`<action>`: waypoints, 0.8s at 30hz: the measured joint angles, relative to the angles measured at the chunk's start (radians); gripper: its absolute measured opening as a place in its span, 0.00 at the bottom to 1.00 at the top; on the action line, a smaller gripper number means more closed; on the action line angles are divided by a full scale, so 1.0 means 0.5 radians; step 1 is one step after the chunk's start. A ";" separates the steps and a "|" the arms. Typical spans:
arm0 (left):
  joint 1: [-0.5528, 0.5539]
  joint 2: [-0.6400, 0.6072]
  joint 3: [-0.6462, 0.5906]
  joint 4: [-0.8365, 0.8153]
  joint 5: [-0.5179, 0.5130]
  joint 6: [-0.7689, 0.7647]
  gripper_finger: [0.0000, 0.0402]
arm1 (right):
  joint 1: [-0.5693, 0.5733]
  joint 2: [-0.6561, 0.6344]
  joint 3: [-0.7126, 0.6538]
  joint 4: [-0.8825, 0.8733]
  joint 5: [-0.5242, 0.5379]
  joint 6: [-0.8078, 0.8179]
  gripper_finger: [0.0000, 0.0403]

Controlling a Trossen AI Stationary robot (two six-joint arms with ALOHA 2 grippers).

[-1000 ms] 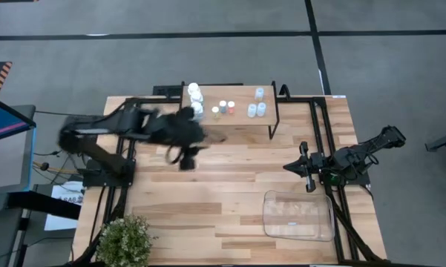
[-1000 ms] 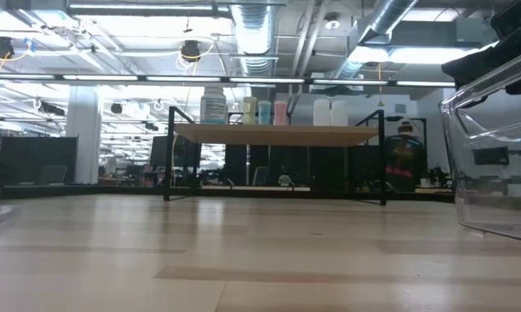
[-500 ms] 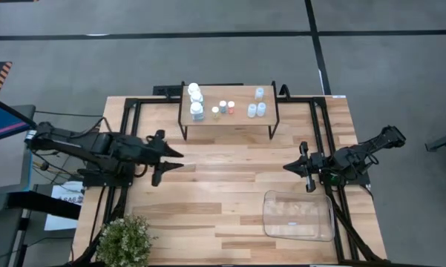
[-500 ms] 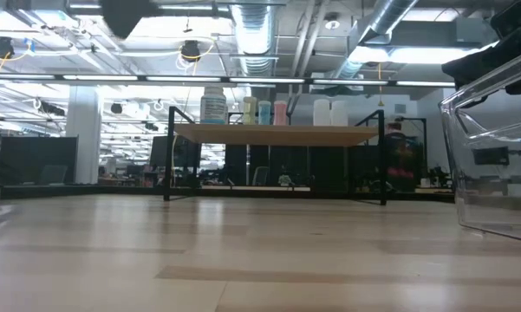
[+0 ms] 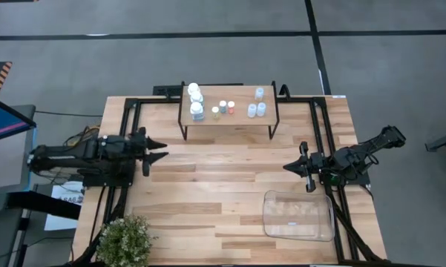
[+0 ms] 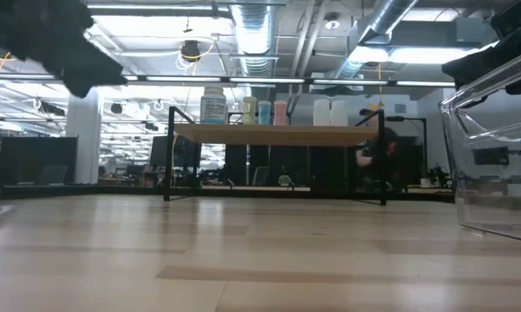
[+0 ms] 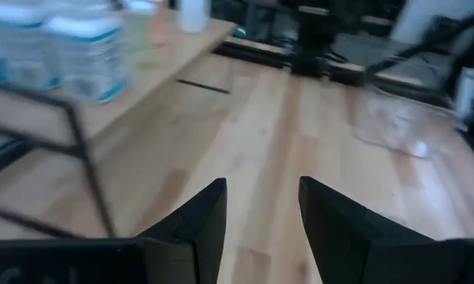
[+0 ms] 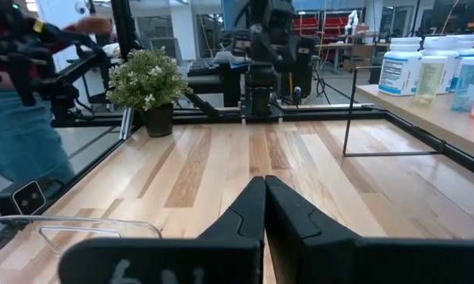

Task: Pick and place medicine bottles onto shelf by color
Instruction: Return to Home Position

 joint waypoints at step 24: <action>0.137 -0.532 -0.403 -0.099 0.041 0.000 0.36 | 0.000 -0.002 0.000 0.000 0.000 -0.001 0.08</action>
